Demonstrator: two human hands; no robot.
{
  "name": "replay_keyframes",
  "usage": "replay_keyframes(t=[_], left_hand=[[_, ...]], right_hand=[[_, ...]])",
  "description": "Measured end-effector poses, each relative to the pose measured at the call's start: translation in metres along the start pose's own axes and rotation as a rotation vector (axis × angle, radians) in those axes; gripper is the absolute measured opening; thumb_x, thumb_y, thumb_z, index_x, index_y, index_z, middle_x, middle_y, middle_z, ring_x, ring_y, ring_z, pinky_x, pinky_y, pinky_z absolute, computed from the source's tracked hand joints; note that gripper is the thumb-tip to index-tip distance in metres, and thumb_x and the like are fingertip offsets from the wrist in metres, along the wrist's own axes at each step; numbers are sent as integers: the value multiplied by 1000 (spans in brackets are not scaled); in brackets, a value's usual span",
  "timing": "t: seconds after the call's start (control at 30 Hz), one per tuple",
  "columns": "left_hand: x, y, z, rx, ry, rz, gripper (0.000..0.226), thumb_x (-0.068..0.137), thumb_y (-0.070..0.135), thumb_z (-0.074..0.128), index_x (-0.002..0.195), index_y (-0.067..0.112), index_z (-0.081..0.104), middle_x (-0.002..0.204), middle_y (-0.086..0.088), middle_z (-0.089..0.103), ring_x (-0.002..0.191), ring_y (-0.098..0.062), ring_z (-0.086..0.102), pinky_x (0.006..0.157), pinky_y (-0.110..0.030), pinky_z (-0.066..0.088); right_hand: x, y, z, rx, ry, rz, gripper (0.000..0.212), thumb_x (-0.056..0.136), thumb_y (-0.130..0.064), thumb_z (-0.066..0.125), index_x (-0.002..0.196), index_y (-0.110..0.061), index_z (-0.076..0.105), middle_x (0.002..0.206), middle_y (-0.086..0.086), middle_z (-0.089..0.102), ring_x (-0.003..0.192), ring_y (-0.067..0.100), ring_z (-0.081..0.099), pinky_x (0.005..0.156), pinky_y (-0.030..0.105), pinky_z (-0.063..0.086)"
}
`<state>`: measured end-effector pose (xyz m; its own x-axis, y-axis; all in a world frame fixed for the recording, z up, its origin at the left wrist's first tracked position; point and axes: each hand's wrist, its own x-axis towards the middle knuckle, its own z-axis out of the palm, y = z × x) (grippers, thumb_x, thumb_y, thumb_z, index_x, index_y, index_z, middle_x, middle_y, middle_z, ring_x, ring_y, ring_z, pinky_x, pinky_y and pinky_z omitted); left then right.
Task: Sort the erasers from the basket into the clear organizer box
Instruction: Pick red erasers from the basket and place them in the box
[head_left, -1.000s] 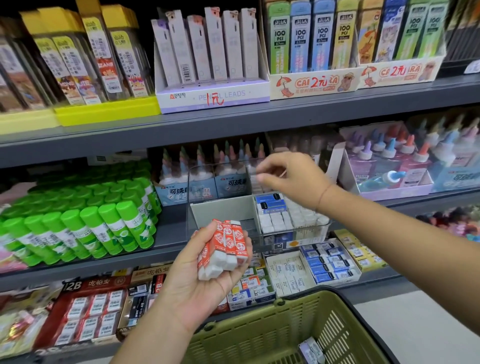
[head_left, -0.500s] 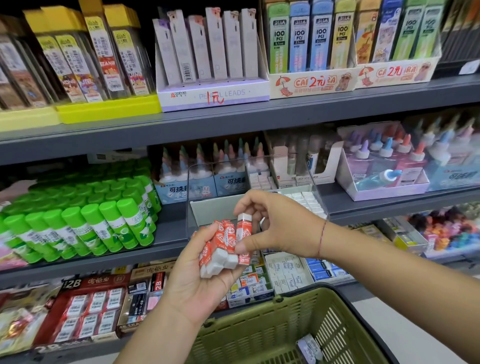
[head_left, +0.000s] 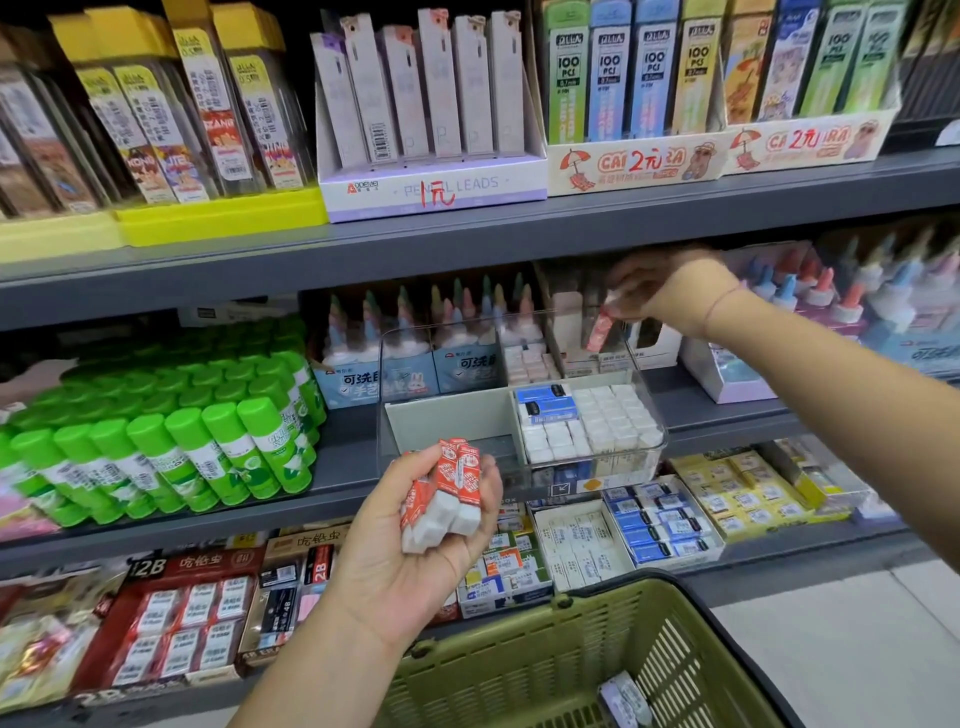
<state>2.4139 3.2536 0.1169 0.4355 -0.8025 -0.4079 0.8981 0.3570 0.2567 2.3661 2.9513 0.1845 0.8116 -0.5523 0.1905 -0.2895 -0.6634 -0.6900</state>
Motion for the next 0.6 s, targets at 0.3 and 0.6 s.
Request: replay_keyframes(t=[0.3,0.6], left_hand=[[2,1,-1,18,-4,-1,68,52,-5,83,115,-2,58,107,-28,63,84,-36,65,54,-37,55],[4,2,-2,34,0,-9,61,58,0,78,115,-1,58,108,-28,63,85,-37,65,54,-37,56]], right_hand=[[42,20,51,-658,-92,-111,22,86,-17,64,107,-22,67,112,4,68,100,26,62,77,22,40],[47,31,64,-812,-64,-215,24,86,-8,58,104,-22,66,106,10,67,92,30,62,73,27,41]])
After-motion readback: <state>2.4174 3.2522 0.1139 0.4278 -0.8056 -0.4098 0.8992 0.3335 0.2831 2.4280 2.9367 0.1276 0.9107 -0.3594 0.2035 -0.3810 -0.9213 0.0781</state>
